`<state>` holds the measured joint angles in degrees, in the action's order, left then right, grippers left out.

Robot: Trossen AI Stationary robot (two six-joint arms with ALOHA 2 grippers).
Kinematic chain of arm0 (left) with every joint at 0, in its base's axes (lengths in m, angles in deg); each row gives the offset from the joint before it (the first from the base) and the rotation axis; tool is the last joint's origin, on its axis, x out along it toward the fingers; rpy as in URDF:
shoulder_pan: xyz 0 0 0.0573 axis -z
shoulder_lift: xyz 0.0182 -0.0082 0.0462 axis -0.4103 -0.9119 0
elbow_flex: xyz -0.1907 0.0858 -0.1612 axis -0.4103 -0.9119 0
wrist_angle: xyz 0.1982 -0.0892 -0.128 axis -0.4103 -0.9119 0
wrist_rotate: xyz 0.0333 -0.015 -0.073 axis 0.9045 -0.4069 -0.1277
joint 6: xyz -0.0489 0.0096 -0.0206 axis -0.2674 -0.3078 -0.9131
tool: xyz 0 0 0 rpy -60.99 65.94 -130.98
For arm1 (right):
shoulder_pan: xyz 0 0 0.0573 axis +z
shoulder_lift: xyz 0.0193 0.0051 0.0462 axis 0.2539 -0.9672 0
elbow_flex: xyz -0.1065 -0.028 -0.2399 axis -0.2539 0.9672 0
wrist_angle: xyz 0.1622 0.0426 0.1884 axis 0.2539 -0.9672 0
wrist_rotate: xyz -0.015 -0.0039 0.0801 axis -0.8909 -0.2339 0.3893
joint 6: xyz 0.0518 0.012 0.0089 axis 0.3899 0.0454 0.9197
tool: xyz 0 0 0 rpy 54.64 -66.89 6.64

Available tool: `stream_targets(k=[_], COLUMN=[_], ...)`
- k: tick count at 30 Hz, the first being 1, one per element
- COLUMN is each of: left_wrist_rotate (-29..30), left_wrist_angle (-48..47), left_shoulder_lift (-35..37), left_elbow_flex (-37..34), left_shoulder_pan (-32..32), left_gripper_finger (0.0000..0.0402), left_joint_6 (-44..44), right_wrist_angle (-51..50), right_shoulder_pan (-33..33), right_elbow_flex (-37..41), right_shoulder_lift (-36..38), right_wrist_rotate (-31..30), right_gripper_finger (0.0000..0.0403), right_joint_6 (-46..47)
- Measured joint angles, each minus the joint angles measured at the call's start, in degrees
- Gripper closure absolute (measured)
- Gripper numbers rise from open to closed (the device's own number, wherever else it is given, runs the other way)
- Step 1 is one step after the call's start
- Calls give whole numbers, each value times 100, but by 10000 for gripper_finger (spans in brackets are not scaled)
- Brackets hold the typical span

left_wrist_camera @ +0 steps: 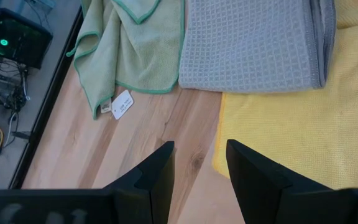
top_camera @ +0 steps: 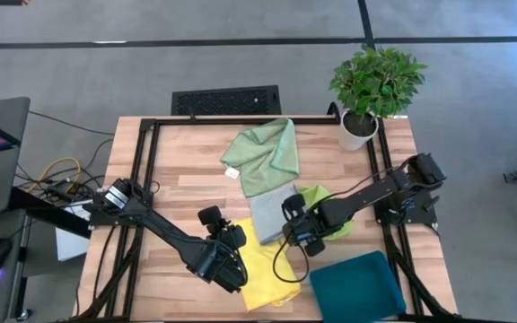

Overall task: Fold microfiber towels
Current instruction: Put the gray towel in the bin

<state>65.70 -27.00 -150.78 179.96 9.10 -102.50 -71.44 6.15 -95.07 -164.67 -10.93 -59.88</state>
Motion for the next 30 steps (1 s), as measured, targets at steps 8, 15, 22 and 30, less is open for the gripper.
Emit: stream_targets(k=[8, 15, 22, 30], left_wrist_rotate=[-7, -37, -37, -33], left_wrist_angle=[-4, -4, -4, 1], left_shoulder_lift=[0, 0, 0, -2], left_elbow_flex=[0, 0, 0, 0], left_shoulder_pan=[0, 2, 2, 2], left_gripper_finger=[263, 263, 263, 263], left_joint_6=[6, 9, 11, 57], right_wrist_angle=[-375, -847, -1403, -1773], right_shoulder_pan=[4, 159, 531, 1119], right_elbow_flex=[-336, -505, -623, -621], right_shoulder_lift=[84, 165, 581, 1274], right_wrist_rotate=[-389, -387, -380, -374], right_gripper_finger=[388, 396, 385, 396], right_joint_6=[0, 190, 917, 1718])
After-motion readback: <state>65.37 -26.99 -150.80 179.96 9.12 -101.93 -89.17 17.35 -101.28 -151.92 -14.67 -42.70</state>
